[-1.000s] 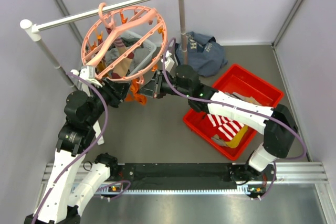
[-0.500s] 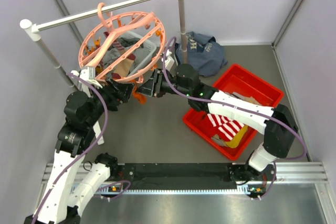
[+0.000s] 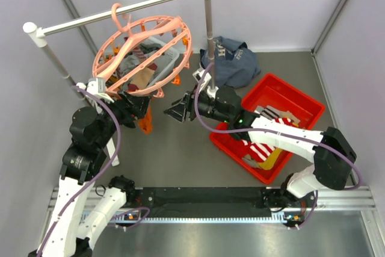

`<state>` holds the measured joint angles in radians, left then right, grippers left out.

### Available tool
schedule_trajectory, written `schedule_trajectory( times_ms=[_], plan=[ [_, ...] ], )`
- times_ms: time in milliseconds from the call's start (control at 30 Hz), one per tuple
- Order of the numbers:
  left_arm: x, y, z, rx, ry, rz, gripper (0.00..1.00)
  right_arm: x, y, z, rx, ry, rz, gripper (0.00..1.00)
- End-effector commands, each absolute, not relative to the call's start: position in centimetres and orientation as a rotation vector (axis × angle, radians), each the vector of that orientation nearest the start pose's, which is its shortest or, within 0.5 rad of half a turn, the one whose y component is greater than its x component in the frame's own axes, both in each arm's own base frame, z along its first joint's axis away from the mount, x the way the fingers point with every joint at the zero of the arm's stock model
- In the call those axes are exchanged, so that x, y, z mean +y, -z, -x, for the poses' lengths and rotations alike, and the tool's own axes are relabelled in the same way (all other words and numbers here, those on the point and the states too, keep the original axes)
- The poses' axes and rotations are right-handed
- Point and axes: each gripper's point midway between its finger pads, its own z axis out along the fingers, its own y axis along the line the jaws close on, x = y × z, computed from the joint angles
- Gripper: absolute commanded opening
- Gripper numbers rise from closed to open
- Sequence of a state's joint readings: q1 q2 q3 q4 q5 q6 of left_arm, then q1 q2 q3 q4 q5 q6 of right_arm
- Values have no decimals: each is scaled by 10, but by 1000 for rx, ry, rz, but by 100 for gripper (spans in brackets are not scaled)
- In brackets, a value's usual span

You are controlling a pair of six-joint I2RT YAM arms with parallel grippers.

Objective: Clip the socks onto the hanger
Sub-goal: Clamp the sock onto the hanger, then open the clamp at the hanger.

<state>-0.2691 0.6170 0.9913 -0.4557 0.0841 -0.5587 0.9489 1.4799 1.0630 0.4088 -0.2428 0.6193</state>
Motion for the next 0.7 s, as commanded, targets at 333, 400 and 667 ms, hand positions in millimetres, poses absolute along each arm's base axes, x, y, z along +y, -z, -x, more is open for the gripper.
schedule_trajectory(
  times_ms=[333, 400, 667],
  plan=[
    [-91, -389, -215, 1602, 651, 147, 85, 428, -387, -208, 1169, -1395, 673, 66],
    [-90, -391, -212, 1599, 648, 143, 85, 429, -395, -206, 1131, -1412, 676, 66],
    [-88, -393, -199, 1593, 646, 111, 86, 443, -403, -204, 1092, -1474, 697, 67]
  ],
)
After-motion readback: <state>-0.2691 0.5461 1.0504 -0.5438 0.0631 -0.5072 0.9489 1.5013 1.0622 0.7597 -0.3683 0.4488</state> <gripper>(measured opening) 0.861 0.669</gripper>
